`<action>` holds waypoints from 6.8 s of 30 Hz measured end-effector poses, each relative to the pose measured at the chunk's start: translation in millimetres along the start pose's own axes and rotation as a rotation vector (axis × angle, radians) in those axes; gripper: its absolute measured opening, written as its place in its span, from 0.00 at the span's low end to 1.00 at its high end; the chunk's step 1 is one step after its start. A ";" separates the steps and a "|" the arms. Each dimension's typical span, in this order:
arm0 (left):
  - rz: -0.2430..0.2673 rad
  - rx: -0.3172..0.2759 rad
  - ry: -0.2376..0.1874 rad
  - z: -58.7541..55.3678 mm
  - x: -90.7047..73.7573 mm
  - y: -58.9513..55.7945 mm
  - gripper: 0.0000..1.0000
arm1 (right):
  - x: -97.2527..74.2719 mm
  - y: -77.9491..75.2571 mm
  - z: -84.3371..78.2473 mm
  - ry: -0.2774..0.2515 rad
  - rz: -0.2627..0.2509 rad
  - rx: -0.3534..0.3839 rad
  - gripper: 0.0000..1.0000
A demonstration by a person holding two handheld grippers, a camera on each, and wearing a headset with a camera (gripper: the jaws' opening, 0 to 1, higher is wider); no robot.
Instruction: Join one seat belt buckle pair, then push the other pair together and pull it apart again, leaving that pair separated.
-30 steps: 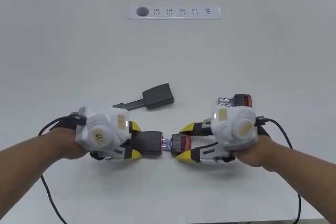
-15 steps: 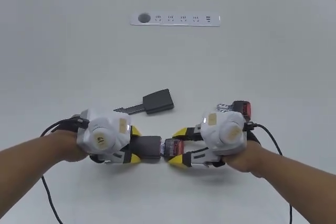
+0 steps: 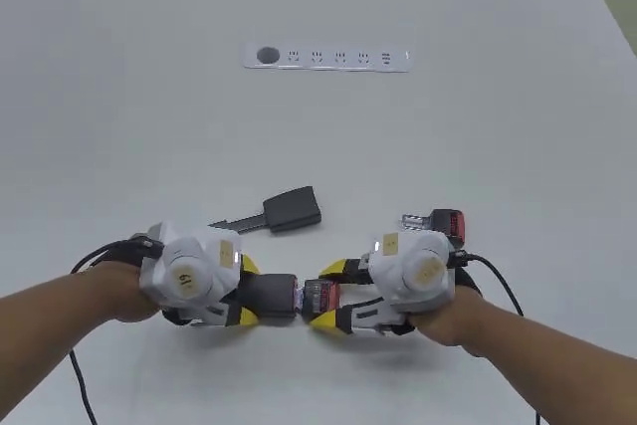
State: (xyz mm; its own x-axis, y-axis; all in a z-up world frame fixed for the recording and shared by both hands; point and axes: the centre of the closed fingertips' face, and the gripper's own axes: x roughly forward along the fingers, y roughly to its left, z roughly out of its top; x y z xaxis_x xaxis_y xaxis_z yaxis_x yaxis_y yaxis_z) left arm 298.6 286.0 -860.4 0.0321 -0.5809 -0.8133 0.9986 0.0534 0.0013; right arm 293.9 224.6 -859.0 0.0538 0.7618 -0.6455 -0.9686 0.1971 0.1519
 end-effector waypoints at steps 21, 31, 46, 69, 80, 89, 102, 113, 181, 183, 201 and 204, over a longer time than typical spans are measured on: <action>-0.004 0.015 -0.022 -1.3 -1.8 0.3 0.32 | -2.0 0.4 -0.6 -0.010 -0.017 -0.038 0.34; -0.018 0.003 -0.103 -1.3 -3.6 0.3 0.32 | -4.5 0.3 -0.4 -0.067 -0.034 -0.044 0.33; -0.031 -0.025 -0.164 -0.4 -3.9 1.1 0.31 | -6.1 0.2 3.0 -0.142 -0.025 -0.026 0.33; 0.047 -0.112 -0.050 -3.0 -8.7 8.7 0.41 | -9.9 -5.0 11.5 -0.096 -0.082 0.062 0.51; 0.164 -0.211 -0.212 23.2 -45.8 37.1 0.75 | -43.1 -23.1 35.7 -0.207 -0.189 0.074 0.82; 0.205 -0.209 -0.261 42.3 -54.3 65.5 0.79 | -74.2 -55.0 23.5 -0.187 -0.257 0.071 0.86; 0.216 -0.180 -0.227 47.0 -29.7 105.7 0.75 | -125.2 -105.9 -31.7 -0.071 -0.326 0.094 0.87; 0.152 -0.217 -0.180 41.9 2.8 111.1 0.68 | -131.7 -116.7 -64.5 0.032 -0.262 0.093 0.78; -0.071 0.092 -0.031 43.3 23.7 101.8 0.35 | -87.7 -124.3 -45.3 0.063 -0.105 -0.044 0.36; -0.071 0.091 -0.029 43.2 23.7 101.7 0.35 | -82.4 -122.8 -41.0 0.058 -0.103 -0.051 0.36; -0.071 0.087 -0.014 42.6 24.2 102.1 0.35 | -46.7 -111.9 -14.7 0.006 -0.074 -0.053 0.36; -0.071 0.086 -0.012 42.9 24.4 102.1 0.35 | -43.1 -112.9 -10.4 0.001 -0.067 -0.054 0.36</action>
State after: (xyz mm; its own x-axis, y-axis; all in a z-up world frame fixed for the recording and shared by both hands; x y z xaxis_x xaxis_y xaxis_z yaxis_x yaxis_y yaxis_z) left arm 403.2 242.4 -855.2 -0.0388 -0.5902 -0.8064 0.9983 -0.0582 -0.0055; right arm 398.4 163.1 -856.1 0.1187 0.7474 -0.6537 -0.9746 0.2137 0.0674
